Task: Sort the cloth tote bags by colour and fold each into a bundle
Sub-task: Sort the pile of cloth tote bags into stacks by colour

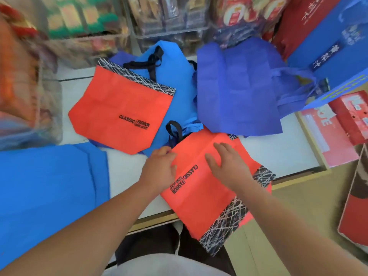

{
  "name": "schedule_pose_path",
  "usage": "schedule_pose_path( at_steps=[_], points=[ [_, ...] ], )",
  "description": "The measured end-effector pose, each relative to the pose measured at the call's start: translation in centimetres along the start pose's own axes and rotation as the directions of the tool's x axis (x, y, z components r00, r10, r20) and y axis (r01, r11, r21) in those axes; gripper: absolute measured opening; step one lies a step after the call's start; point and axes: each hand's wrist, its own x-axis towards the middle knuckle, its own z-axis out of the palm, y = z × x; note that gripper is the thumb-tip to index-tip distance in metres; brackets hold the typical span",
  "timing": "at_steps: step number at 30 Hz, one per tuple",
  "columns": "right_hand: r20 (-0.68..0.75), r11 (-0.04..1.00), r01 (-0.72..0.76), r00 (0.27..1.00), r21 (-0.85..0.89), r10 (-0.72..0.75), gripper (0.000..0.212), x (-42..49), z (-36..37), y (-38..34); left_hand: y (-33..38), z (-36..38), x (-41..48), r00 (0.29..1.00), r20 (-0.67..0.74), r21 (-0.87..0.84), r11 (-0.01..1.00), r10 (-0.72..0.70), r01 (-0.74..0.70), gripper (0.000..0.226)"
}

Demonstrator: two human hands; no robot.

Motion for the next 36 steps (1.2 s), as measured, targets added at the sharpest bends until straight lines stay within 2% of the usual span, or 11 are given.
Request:
schedule_pose_path(
  at_steps=[2,4,10,12,20,23,26,29,31,33,36],
  points=[
    [0.036,0.997,0.045,0.998,-0.067,-0.043,0.062,3.0,0.3,-0.4,0.9,0.8,-0.6,0.985,0.170,-0.074,0.997,0.005,0.007,0.046],
    [0.060,0.976,0.145,0.989,-0.162,-0.137,0.066,5.7,0.5,-0.6,1.4,1.7,-0.7,0.961,0.277,0.021,1.000,-0.022,0.017,0.052],
    [0.220,0.838,0.399,0.915,-0.373,-0.337,0.071,12.4,0.8,-1.0,1.7,3.6,-0.5,0.867,0.463,0.080,0.983,-0.184,0.166,0.060],
    [0.205,0.844,0.388,0.920,-0.370,-0.333,0.083,14.1,0.5,-0.1,1.8,3.5,-0.2,0.856,0.469,0.073,0.976,-0.216,0.205,0.059],
    [0.175,0.906,0.248,0.964,-0.342,-0.198,0.094,16.2,-3.1,6.9,2.0,3.0,0.5,0.842,0.476,0.025,0.961,-0.253,0.275,0.058],
    [0.049,0.911,0.280,0.959,-0.303,-0.279,0.080,14.8,-3.2,5.2,1.8,3.2,0.3,0.861,0.447,-0.055,0.953,-0.244,0.298,0.056],
    [-0.082,0.923,0.357,0.925,-0.143,-0.370,0.065,10.6,-1.2,1.4,1.6,3.0,0.2,0.907,0.358,-0.222,0.924,-0.221,0.313,0.050],
    [-0.095,0.908,0.419,0.904,-0.005,-0.417,0.056,5.3,2.8,-1.6,0.3,1.2,0.1,0.956,0.063,-0.360,0.887,-0.285,0.288,0.038],
    [0.048,0.942,0.329,0.942,0.067,-0.333,0.066,2.6,5.2,-2.8,-2.0,-0.8,0.5,0.932,-0.175,-0.275,0.924,-0.319,0.264,0.039],
    [0.182,0.975,0.210,0.959,0.067,-0.219,0.078,1.4,7.2,-3.0,-5.1,-2.6,1.3,0.914,-0.275,-0.126,0.953,-0.300,0.275,0.038],
    [0.224,0.981,0.193,0.956,0.000,-0.188,0.077,1.6,8.1,-2.5,-9.2,-3.7,2.6,0.947,-0.109,0.038,0.951,-0.302,0.307,0.047]
  ],
)
